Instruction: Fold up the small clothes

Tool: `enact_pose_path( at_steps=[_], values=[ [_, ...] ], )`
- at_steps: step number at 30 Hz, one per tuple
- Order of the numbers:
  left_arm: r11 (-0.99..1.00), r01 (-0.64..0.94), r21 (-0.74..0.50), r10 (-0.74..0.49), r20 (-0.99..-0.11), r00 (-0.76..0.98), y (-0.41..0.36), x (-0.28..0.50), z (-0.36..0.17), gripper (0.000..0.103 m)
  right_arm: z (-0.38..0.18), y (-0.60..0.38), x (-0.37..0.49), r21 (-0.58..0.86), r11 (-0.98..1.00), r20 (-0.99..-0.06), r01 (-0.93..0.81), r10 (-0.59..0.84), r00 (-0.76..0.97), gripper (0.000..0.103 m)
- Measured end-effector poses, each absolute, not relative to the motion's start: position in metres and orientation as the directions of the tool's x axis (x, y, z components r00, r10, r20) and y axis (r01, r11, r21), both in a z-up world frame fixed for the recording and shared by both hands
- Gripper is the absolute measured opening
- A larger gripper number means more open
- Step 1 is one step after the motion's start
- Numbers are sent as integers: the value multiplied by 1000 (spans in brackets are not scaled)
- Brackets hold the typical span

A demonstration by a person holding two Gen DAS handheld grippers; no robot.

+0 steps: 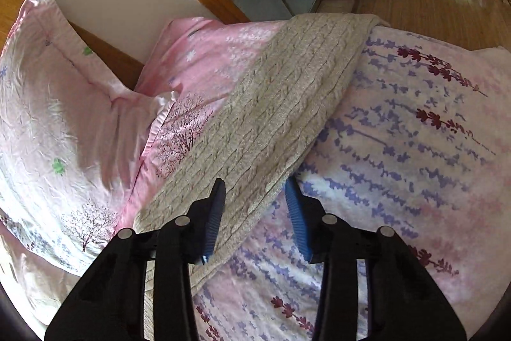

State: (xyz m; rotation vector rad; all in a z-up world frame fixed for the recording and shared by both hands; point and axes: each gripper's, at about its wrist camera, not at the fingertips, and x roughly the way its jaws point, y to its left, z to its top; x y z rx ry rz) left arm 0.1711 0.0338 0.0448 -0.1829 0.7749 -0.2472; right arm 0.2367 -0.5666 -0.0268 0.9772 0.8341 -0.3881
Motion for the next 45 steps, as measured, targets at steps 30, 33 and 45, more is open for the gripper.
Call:
enact_pose_path(
  at_steps=[30,33,45],
  values=[
    [912,179,-370,-381,-597,706,45,181,48,101,-2,-289,259,423,897,-707,-125,413,574,10],
    [898,190,-397,-410,-598,689,46,183,48,101,-8,-303,260,522,850,-689,-69,468,554,18],
    [858,145,-493,-459,-607,649,65,196,39,101,-15,-400,268,689,670,-627,277,359,691,30]
  ],
)
